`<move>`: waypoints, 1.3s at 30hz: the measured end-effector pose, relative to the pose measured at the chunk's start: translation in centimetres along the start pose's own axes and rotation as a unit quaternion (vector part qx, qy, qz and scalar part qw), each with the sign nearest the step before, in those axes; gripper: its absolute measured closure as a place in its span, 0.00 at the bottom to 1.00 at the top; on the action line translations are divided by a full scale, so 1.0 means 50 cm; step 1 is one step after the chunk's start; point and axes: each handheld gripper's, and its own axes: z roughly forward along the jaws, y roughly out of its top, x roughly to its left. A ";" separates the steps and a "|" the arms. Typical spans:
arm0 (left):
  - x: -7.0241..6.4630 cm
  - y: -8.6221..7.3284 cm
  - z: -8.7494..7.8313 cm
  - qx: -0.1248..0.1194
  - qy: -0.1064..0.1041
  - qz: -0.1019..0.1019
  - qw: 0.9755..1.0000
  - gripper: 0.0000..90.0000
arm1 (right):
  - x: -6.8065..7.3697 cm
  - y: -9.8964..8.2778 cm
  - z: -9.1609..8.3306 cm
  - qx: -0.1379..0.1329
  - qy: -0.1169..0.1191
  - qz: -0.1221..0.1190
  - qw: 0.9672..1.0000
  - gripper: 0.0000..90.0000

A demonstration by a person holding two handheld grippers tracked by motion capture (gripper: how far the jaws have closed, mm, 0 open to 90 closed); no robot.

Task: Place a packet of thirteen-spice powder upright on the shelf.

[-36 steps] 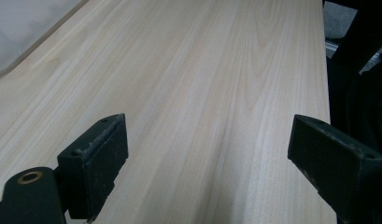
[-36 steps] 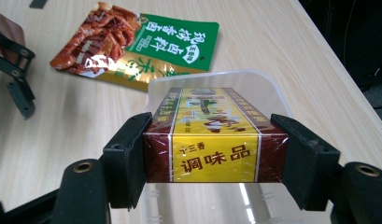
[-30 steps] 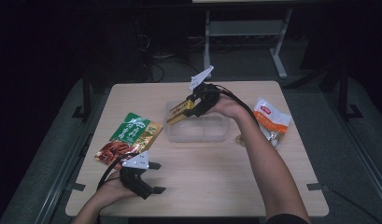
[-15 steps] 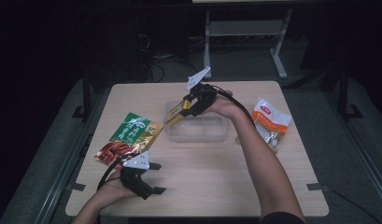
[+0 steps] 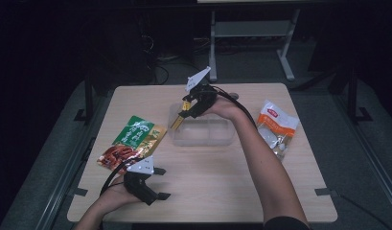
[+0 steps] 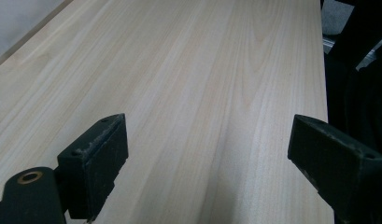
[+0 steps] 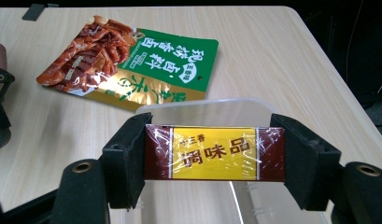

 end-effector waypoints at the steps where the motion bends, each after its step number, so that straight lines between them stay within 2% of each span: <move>1: 0.000 0.000 0.000 0.000 0.000 0.000 1.000 0.13 | 0.000 0.004 0.003 0.003 0.001 -0.004 1.000 0.35; 5: 0.000 0.000 0.001 -0.001 -0.002 0.002 1.000 0.13 | 0.000 0.017 0.013 0.006 0.001 -0.011 1.000 0.35; 15: -0.002 0.000 0.002 -0.002 -0.002 0.000 1.000 0.13 | 0.001 0.032 0.049 0.014 0.010 -0.012 1.000 0.35; 28: -0.002 0.000 0.004 0.000 -0.004 0.000 1.000 0.13 | 0.004 0.031 0.101 0.047 0.017 -0.015 0.999 0.35; 31: -0.002 0.000 0.005 0.000 -0.004 -0.001 1.000 0.13 | 0.002 0.030 0.103 0.044 0.019 -0.007 0.999 0.33; 33: -0.002 0.000 0.005 -0.001 -0.004 -0.002 1.000 0.13 | 0.000 0.032 0.101 0.038 0.021 0.008 0.999 0.28; 39: -0.002 0.000 0.006 0.000 -0.003 0.000 1.000 0.13 | -0.003 0.034 0.080 0.025 0.007 0.019 0.999 0.21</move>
